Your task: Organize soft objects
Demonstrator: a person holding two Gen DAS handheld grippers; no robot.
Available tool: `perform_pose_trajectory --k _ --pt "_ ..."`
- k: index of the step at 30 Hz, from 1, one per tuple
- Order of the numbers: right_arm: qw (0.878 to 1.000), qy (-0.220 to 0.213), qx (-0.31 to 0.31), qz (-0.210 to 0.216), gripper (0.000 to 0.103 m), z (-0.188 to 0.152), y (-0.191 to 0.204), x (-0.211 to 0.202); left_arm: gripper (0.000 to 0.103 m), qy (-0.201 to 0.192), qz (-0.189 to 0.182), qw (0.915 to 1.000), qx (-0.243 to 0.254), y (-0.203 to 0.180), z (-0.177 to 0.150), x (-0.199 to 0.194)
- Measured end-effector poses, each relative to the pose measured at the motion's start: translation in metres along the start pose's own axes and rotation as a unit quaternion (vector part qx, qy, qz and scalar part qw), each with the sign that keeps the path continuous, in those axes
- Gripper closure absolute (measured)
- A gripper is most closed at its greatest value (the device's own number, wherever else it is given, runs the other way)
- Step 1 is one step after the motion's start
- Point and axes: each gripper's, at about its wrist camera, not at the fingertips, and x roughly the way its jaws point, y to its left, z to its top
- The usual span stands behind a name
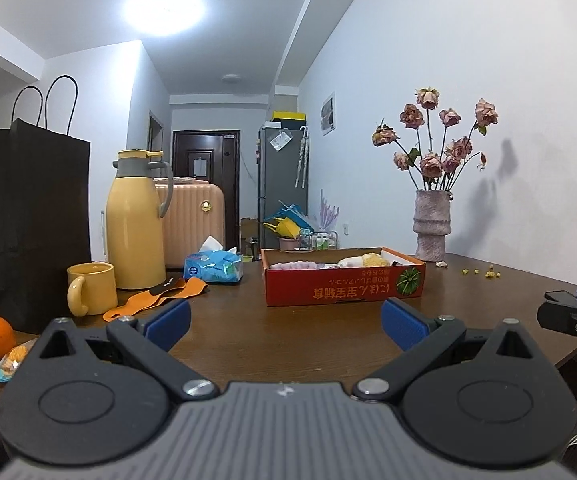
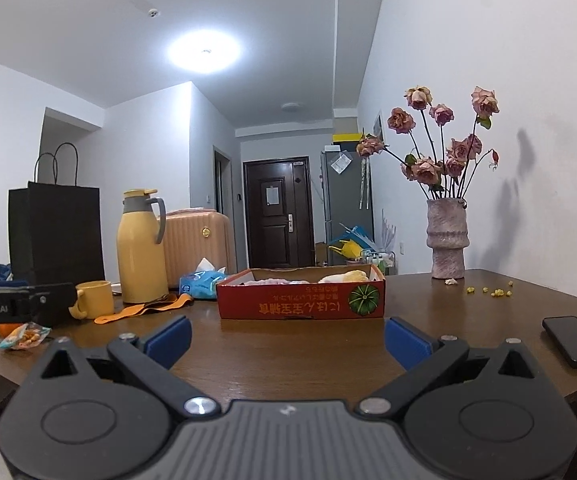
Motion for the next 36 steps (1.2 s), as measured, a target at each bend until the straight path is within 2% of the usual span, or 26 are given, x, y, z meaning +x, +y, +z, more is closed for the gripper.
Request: perform_pose_trajectory --k 36 --pt "1.0 0.001 0.02 -0.005 0.0 -0.0027 -0.0042 0.0016 0.0 -0.004 -0.002 1.0 -0.002 0.0024 0.0005 -0.0018"
